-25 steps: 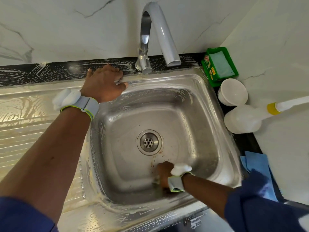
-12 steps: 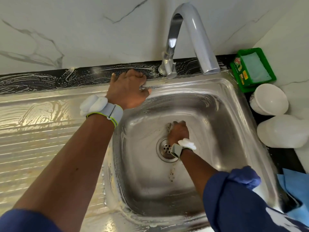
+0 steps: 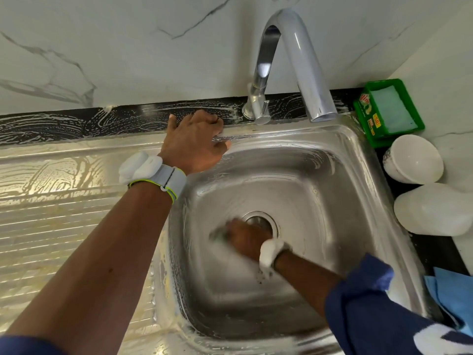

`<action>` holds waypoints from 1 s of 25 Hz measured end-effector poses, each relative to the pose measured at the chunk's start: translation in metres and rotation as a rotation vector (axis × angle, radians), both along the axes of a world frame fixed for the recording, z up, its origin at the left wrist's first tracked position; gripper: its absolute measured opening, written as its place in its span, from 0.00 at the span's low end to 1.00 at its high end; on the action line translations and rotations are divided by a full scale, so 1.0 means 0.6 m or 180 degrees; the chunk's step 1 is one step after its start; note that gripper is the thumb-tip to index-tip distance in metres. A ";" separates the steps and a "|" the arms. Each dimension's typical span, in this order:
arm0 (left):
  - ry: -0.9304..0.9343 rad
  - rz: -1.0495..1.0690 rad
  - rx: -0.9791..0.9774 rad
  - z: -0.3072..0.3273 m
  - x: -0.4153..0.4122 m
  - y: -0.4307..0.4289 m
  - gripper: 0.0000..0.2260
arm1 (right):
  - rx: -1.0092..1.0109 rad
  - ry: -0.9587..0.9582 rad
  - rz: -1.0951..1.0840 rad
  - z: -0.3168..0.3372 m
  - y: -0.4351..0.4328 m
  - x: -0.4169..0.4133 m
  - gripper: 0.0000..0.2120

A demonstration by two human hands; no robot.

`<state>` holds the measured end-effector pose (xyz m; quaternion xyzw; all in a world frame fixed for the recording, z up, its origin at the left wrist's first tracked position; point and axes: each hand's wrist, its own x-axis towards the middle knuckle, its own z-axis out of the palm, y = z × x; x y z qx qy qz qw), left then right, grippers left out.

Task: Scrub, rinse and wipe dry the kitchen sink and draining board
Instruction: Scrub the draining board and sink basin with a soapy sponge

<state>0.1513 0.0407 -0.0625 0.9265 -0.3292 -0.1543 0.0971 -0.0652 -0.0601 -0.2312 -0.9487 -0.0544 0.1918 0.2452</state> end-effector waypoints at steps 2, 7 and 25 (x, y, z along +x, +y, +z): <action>0.0022 0.0033 0.0035 0.003 -0.001 -0.001 0.23 | -0.0559 -0.0153 -0.0805 0.007 -0.103 0.049 0.18; 0.0017 0.0106 -0.0296 -0.001 -0.011 -0.001 0.24 | -0.1690 0.0076 -0.2502 0.001 -0.184 -0.017 0.13; -0.0203 0.0192 -0.0472 -0.020 -0.022 -0.001 0.24 | -0.1061 0.0280 -0.1535 0.012 -0.122 -0.117 0.21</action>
